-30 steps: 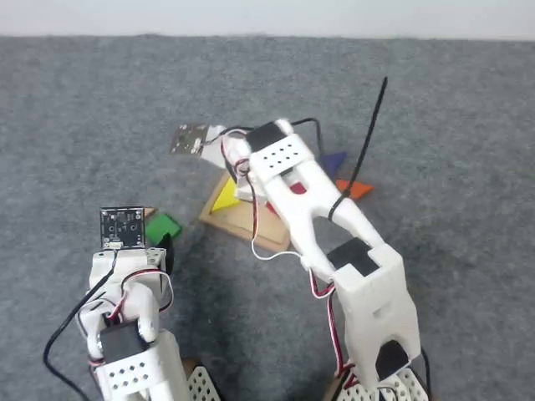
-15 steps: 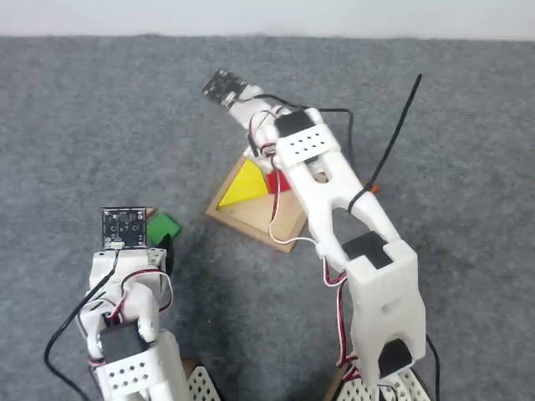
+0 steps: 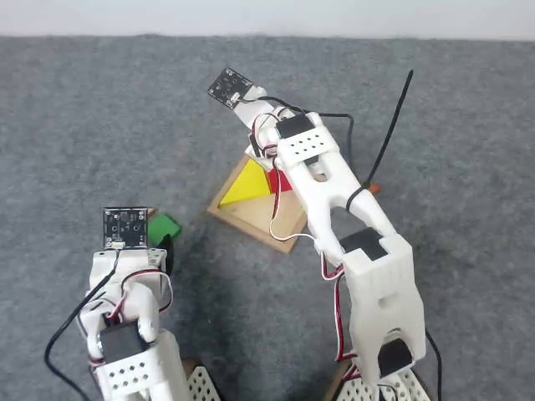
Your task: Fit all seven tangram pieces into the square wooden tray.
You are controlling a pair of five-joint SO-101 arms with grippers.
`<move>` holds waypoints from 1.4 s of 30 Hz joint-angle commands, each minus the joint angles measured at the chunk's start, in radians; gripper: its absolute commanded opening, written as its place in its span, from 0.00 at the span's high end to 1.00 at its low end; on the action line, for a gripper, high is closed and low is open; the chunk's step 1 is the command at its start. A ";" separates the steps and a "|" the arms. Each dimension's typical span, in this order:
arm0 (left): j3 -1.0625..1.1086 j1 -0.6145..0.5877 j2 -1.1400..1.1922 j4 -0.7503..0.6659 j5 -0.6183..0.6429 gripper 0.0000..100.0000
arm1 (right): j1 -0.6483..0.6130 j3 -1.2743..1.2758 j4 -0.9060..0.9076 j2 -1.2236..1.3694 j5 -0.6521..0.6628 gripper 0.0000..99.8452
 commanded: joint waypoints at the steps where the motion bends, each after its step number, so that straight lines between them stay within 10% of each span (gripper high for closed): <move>1: -0.028 0.000 0.003 0.008 -0.014 0.76 | -0.005 -0.051 0.004 -0.012 -0.006 0.96; 8: -0.028 0.000 0.003 0.008 -0.014 0.76 | -0.024 -0.051 0.025 -0.019 -0.006 0.76; 18: -0.028 0.000 0.003 0.008 -0.014 0.76 | -0.007 -0.051 0.096 -0.079 0.049 0.75; 31: -0.028 -0.002 0.003 0.008 -0.014 0.76 | 0.088 -0.066 0.156 -0.068 0.092 0.91; 42: -0.028 -0.002 0.003 0.008 -0.014 0.76 | 0.088 -0.456 0.027 0.289 -0.229 0.99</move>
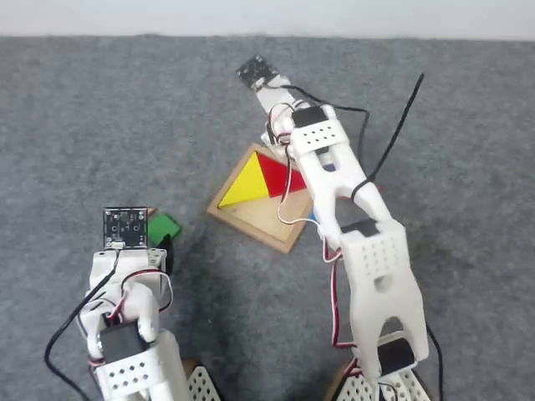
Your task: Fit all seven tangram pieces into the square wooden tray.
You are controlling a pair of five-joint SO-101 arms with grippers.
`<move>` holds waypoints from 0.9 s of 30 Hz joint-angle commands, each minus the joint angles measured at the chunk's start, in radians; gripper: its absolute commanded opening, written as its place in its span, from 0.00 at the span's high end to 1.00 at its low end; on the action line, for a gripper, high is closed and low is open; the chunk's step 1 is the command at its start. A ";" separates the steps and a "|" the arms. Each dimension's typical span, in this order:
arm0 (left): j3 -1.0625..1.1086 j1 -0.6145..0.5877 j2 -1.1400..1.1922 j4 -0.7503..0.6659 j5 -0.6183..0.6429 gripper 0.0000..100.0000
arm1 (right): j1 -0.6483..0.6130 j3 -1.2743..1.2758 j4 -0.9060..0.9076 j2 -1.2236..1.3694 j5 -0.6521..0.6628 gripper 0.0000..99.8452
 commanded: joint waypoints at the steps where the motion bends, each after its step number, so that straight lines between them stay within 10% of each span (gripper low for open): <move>1: -0.028 -0.002 0.003 0.008 -0.014 0.76 | 0.005 -0.173 -0.002 0.058 -0.054 0.99; 27: -0.028 -0.002 0.003 0.008 -0.014 0.76 | -0.282 -0.755 0.627 0.321 0.152 0.99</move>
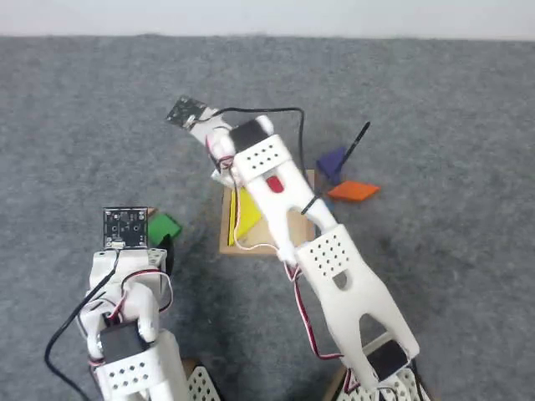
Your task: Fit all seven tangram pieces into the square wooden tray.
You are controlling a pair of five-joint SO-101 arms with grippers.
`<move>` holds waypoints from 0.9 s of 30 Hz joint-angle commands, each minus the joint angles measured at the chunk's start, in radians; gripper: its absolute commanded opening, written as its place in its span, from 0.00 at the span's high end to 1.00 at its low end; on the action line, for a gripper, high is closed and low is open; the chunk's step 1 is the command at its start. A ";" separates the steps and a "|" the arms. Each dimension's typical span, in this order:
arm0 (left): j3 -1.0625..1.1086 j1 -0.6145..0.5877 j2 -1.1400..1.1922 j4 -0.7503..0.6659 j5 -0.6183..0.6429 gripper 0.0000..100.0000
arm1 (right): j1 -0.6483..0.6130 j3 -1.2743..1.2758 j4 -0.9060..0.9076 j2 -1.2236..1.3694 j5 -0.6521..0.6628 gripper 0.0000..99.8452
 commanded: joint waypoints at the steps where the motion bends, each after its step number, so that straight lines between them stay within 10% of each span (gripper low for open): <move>1: -0.028 -0.003 0.003 0.008 -0.014 0.76 | -0.031 -0.124 0.077 -0.019 0.012 0.99; 18: -0.027 -0.003 0.003 0.003 -0.014 0.76 | 0.208 -0.308 0.263 -0.213 0.006 0.99; 27: -0.027 -0.003 0.003 0.003 -0.014 0.76 | 0.200 0.253 0.257 -0.595 -0.046 0.99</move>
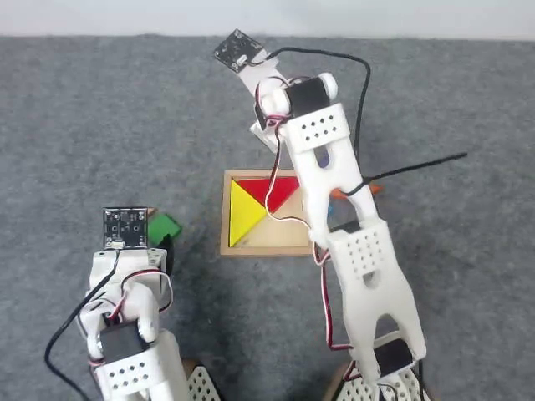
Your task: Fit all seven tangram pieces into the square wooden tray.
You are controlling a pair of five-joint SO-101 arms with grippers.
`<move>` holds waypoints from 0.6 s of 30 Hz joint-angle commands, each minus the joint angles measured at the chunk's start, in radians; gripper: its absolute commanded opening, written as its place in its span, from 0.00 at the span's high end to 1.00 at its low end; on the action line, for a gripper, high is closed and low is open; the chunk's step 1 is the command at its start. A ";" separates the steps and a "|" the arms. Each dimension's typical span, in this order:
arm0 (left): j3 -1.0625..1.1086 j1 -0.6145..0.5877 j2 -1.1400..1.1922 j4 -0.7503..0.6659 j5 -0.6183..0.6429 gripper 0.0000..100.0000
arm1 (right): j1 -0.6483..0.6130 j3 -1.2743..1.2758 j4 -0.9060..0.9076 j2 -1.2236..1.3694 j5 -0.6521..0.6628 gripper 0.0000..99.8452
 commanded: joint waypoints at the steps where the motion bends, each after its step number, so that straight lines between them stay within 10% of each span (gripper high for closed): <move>1: -0.027 -0.003 0.003 0.003 -0.014 0.76 | 0.005 0.272 0.045 -0.295 -0.014 0.99; 18: -0.027 -0.003 0.003 0.008 -0.014 0.76 | -0.044 1.347 -0.777 -0.529 0.072 0.99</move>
